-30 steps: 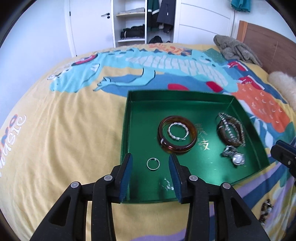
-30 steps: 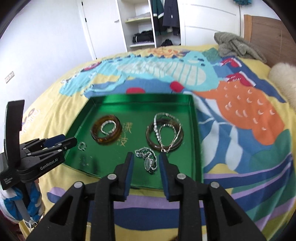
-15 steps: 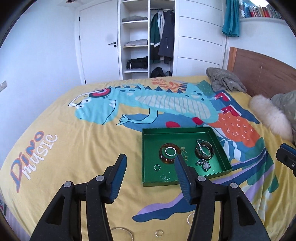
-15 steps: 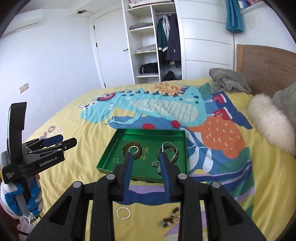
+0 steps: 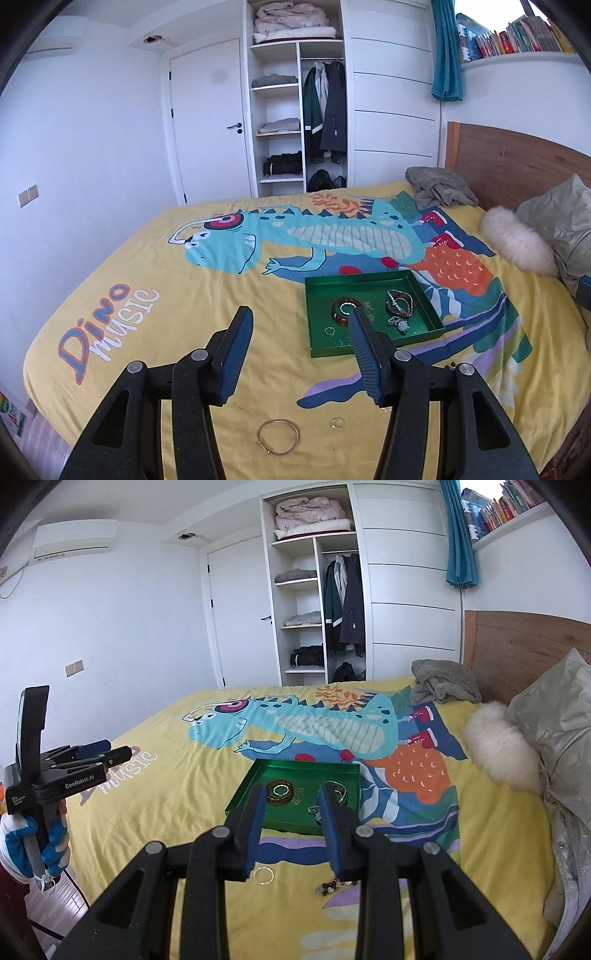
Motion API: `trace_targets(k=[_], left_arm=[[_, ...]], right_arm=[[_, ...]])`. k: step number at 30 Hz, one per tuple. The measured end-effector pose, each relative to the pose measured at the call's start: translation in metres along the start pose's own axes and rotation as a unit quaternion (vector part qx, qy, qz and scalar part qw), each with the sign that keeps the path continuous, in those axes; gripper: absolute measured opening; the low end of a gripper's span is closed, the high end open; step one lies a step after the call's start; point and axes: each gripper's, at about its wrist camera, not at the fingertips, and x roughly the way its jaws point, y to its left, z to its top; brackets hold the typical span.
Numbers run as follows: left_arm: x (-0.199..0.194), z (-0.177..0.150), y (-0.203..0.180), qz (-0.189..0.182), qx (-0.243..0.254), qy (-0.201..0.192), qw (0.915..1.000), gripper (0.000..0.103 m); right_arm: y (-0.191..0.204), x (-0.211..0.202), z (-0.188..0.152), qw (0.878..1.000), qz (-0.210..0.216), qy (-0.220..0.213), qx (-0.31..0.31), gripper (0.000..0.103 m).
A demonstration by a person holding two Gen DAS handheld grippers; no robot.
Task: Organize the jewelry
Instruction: 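Withdraw both tools from the tray toward the loose rings and bangle, then grasp the thin silver bangle with the left tool while the right tool grasps a small ring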
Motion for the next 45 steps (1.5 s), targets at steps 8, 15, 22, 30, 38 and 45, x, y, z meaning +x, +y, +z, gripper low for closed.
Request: trace_targets(k=[8,15,22,30,38,45], left_arm=[[-0.013,-0.026,0.011,-0.002,0.009,-0.003,1.0,0.053],[0.013,-0.068,0.034,0.001,0.002,0.025,0.9997,0.053],[0.057,-0.117,0.058,-0.005,0.005,0.068,0.9977,0.053],[0.128,-0.174,0.085,-0.028,-0.007,0.138,0.99,0.05],[0.184,-0.212,0.089,-0.058,-0.002,0.192,0.9796,0.045],[0.203,-0.226,0.084,-0.072,0.014,0.202,0.9766,0.044]], right_arm=[[0.009,-0.029,-0.02,1.0,0.018,-0.012,0.004,0.029],[0.032,-0.009,-0.05,0.999,0.039,0.012,-0.006,0.029],[0.053,0.045,-0.09,0.996,0.062,0.059,-0.009,0.029],[0.082,0.136,-0.134,0.986,0.098,0.135,-0.025,0.029],[0.116,0.219,-0.173,0.969,0.133,0.201,-0.057,0.029],[0.133,0.265,-0.193,0.959,0.146,0.233,-0.075,0.029]])
